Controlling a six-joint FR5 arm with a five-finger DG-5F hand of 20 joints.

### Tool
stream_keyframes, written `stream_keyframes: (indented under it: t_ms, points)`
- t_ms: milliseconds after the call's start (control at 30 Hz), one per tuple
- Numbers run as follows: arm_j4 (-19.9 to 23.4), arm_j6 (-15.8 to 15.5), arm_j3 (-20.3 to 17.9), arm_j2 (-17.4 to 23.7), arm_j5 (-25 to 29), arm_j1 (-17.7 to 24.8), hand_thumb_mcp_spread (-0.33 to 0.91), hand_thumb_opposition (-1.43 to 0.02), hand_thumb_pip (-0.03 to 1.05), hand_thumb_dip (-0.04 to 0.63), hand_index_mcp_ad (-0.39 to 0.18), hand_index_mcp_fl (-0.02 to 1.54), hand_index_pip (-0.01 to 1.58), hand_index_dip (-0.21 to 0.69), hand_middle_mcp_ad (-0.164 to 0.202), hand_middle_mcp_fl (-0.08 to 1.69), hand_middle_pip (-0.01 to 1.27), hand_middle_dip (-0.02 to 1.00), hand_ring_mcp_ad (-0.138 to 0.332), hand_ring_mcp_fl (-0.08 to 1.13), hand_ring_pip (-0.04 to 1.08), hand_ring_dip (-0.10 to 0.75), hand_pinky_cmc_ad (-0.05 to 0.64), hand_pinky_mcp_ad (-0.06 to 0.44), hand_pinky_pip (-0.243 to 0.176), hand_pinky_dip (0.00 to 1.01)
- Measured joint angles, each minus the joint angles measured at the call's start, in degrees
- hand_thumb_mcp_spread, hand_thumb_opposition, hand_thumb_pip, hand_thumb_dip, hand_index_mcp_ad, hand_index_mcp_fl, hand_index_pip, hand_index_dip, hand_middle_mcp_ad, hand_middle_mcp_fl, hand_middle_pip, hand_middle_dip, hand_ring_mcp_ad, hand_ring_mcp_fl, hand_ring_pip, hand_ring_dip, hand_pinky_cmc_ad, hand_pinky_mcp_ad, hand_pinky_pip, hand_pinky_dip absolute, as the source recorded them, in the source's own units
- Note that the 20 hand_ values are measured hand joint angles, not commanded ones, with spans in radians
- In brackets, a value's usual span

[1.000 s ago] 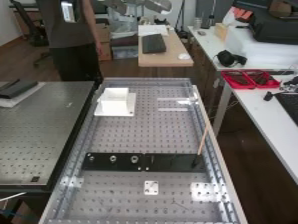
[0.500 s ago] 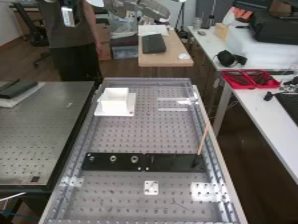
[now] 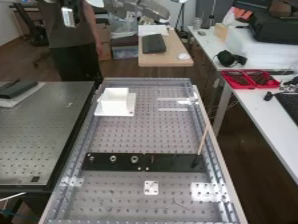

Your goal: Grab the smaller nut and place it in the white container

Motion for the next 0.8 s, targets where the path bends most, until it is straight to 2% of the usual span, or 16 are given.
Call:
stream_keyframes:
  t_ms: [433, 500, 600, 800]
  points:
    - [1.86, -0.23, -4.74, 1.55, 0.66, -0.36, 0.18, -0.74, 0.56, 0.035, -0.023, 0.04, 0.08, 0.206, 0.077, 0.03, 0.14, 0.21, 0.169, 0.0, 0.09, 0.113, 0.417, 0.344, -0.061, 0.24]
    - [2.23, -0.55, -5.81, 1.79, 0.07, -0.9, 0.18, -0.74, 0.56, 0.047, -0.023, 0.04, 0.08, 0.202, 0.075, 0.03, 0.14, 0.2, 0.169, 0.0, 0.09, 0.113, 0.417, 0.344, -0.061, 0.24]
    - [2.47, -0.73, -7.13, 1.88, -1.37, -2.16, 0.19, -0.74, 0.64, 0.049, -0.023, 0.04, 0.09, 0.202, 0.075, 0.03, 0.14, 0.2, 0.169, 0.0, 0.09, 0.115, 0.417, 0.344, -0.061, 0.24]
    - [2.93, -2.73, -10.38, 2.44, -5.65, -5.51, 0.21, -0.74, 0.64, 0.063, -0.03, 0.06, 0.1, 0.202, 0.075, 0.04, 0.14, 0.2, 0.173, 0.0, 0.09, 0.113, 0.417, 0.344, -0.061, 0.25]
